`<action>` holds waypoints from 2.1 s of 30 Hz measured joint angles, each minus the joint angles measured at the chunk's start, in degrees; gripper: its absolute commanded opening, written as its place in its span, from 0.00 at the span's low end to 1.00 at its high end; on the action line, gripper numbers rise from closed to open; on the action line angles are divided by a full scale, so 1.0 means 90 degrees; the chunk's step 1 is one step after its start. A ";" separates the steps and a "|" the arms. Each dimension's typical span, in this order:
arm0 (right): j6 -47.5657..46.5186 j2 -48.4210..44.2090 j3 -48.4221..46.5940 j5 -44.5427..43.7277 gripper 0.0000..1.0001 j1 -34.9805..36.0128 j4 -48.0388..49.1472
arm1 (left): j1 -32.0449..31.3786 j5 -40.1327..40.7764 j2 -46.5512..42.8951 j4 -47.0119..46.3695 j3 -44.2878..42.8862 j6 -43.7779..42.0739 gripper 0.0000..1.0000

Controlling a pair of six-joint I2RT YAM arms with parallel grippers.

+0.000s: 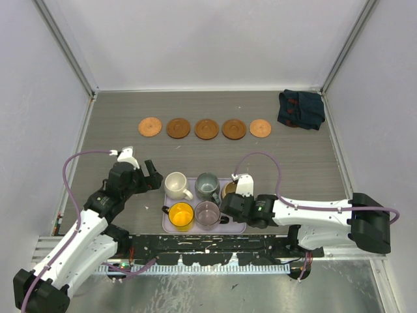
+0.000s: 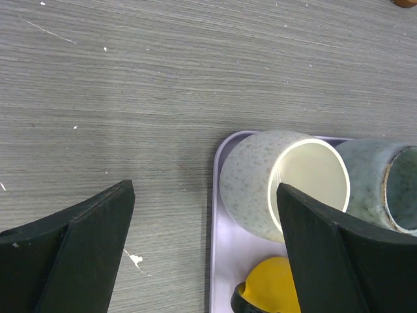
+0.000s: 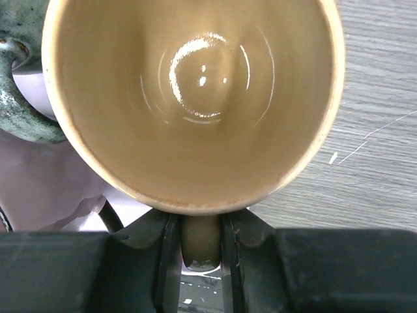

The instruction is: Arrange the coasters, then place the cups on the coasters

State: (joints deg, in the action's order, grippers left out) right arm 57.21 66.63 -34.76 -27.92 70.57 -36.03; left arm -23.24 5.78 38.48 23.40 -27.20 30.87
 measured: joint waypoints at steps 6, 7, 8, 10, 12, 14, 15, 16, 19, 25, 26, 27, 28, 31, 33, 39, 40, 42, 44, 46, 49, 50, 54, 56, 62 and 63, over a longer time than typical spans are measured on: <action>-0.0138 0.0000 -0.0248 -0.0510 0.01 0.0027 -0.0420 | 0.0000 0.0063 -0.0034 0.0000 0.0000 -0.0002 0.92; -0.0189 0.0000 -0.0313 -0.0651 0.01 0.0022 -0.0563 | 0.0000 0.0078 -0.0039 0.0000 0.0000 -0.0005 0.92; -0.0270 0.0000 -0.0401 -0.0806 0.01 0.0017 -0.0726 | 0.0000 0.0102 -0.0039 0.0000 0.0000 -0.0005 0.92; -0.0447 0.0000 -0.0595 -0.1090 0.01 -0.0029 -0.0976 | 0.0000 0.0129 -0.0036 -0.0002 0.0000 -0.0012 0.92; -0.0670 0.0000 -0.0792 -0.1324 0.01 -0.0134 -0.1086 | 0.0000 0.0170 -0.0034 -0.0015 0.0000 -0.0024 0.92; -0.0954 -0.0019 -0.0954 -0.1477 0.01 -0.0296 -0.1066 | 0.0000 0.0197 -0.0005 -0.0075 0.0010 -0.0024 0.92; -0.1161 -0.0046 -0.1010 -0.1501 0.01 -0.0444 -0.1003 | 0.0000 0.0202 0.0007 -0.0097 0.0015 -0.0024 0.92; -0.1316 -0.0083 -0.1035 -0.1525 0.01 -0.0590 -0.0933 | 0.0000 0.0216 0.0032 -0.0119 0.0027 -0.0027 0.92; -0.2144 -0.0323 -0.1035 -0.1321 0.01 -0.1496 -0.0495 | 0.0000 0.0219 0.0134 -0.0194 0.0049 -0.0027 0.92; -0.3730 -0.0505 -0.1090 -0.0505 0.01 -0.3728 0.0542 | 0.0000 0.0279 0.0330 -0.0393 0.0049 -0.0058 0.92; -0.3997 -0.0367 -0.1161 -0.0352 0.01 -0.4092 0.0714 | 0.0000 0.0308 0.0367 -0.0435 0.0049 -0.0063 0.92; -0.4211 -0.0204 -0.1241 -0.0226 0.01 -0.4362 0.0848 | 0.0000 0.0335 0.0406 -0.0481 0.0049 -0.0078 0.92; -0.4376 -0.0044 -0.1324 -0.0104 0.01 -0.4563 0.0962 | 0.0000 0.0355 0.0447 -0.0517 0.0049 -0.0087 0.92; -0.4879 0.0680 -0.1758 0.0529 0.01 -0.5226 0.1411 | 0.0000 0.0427 0.0610 -0.0641 0.0049 -0.0119 0.92; -0.5115 0.1173 -0.2059 0.0950 0.01 -0.5571 0.1732 | 0.0000 0.0466 0.0712 -0.0719 0.0049 -0.0151 0.92; -0.5513 0.2594 -0.2924 0.2154 0.01 -0.6458 0.2613 | 0.0000 0.0622 0.0971 -0.0969 0.0046 -0.0177 0.92; -0.5537 0.2805 -0.3053 0.2300 0.01 -0.6579 0.2715 | 0.0000 0.0644 0.1010 -0.0998 0.0046 -0.0177 0.92; -0.5578 0.3135 -0.3240 0.2487 0.01 -0.6734 0.2873 | 0.0000 0.0690 0.1095 -0.1054 0.0039 -0.0182 0.92; -0.5625 0.3405 -0.3393 0.2596 0.01 -0.6844 0.2953 | 0.0000 0.0719 0.1185 -0.1115 0.0027 -0.0197 0.92; -0.5671 0.3655 -0.3546 0.2684 0.01 -0.6900 0.3014 | 0.0000 0.0733 0.1290 -0.1146 0.0002 -0.0202 0.92; -0.5707 0.3961 -0.3718 0.2786 0.01 -0.6897 0.3101 | 0.0000 0.0755 0.1447 -0.1158 -0.0061 -0.0219 0.92; -0.5717 0.4024 -0.3750 0.2810 0.01 -0.6895 0.3123 | 0.0000 0.0767 0.1484 -0.1161 -0.0080 -0.0223 0.92; -0.5814 0.4243 -0.3866 0.2880 0.01 -0.6887 0.3143 | 0.0000 0.0828 0.1515 -0.1195 -0.0095 -0.0223 0.92; -0.5850 0.4294 -0.3888 0.2883 0.01 -0.6887 0.3147 | 0.0000 0.0855 0.1515 -0.1197 -0.0095 -0.0223 0.92; -0.5914 0.4308 -0.3891 0.2837 0.01 -0.6887 0.3157 | 0.0000 0.0884 0.1562 -0.1202 -0.0095 -0.0226 0.93; -0.5921 0.4308 -0.3891 0.2824 0.01 -0.6890 0.3160 | 0.0000 0.0884 0.1581 -0.1202 -0.0095 -0.0226 0.93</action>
State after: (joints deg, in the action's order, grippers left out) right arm 3.92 105.41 -69.78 -2.50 8.56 -7.60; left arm -23.24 13.74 52.71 12.58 -28.05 28.84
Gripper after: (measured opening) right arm 0.286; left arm 0.926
